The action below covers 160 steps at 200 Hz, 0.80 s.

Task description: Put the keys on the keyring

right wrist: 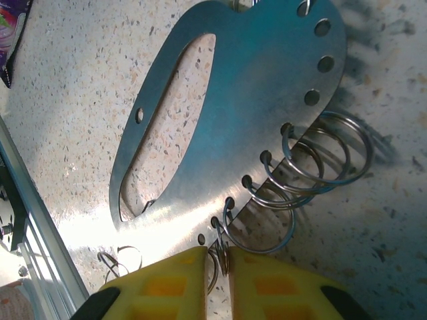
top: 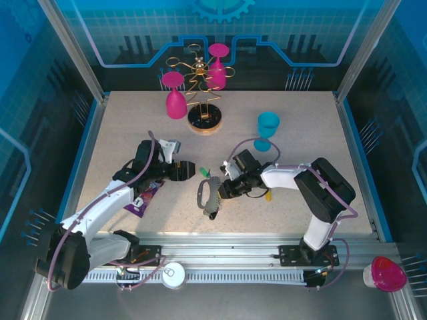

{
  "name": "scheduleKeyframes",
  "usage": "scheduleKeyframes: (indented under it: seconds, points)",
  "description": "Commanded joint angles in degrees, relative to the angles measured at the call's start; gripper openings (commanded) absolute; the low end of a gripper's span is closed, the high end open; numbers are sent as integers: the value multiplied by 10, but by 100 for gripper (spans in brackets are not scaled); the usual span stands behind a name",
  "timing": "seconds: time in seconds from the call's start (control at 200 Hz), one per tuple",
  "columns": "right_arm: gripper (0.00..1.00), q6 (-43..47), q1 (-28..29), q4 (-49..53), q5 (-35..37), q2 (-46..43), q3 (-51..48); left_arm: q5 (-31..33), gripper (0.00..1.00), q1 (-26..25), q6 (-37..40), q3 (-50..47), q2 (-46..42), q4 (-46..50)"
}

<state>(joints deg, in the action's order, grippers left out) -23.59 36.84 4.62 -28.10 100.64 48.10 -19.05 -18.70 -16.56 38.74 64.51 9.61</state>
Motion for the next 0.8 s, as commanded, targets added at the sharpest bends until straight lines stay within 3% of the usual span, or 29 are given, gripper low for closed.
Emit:
scheduleKeyframes:
  seconds: [0.0, 0.27, 0.67, 0.795]
  points:
    - [16, 0, 10, -1, -9, 6, 16, 4, 74, -2, 9, -8, -9, 2]
    - [22, 6, 17, 6, 4, 17, 20, 5, 74, -1, 10, -11, -11, 2]
    - [1, 32, 18, 59, 50, -27, 37, 10, 74, -2, 17, -12, -15, 6]
    - [0, 63, 20, 95, 73, -51, 38, 11, 74, -1, 17, -11, -16, 5]
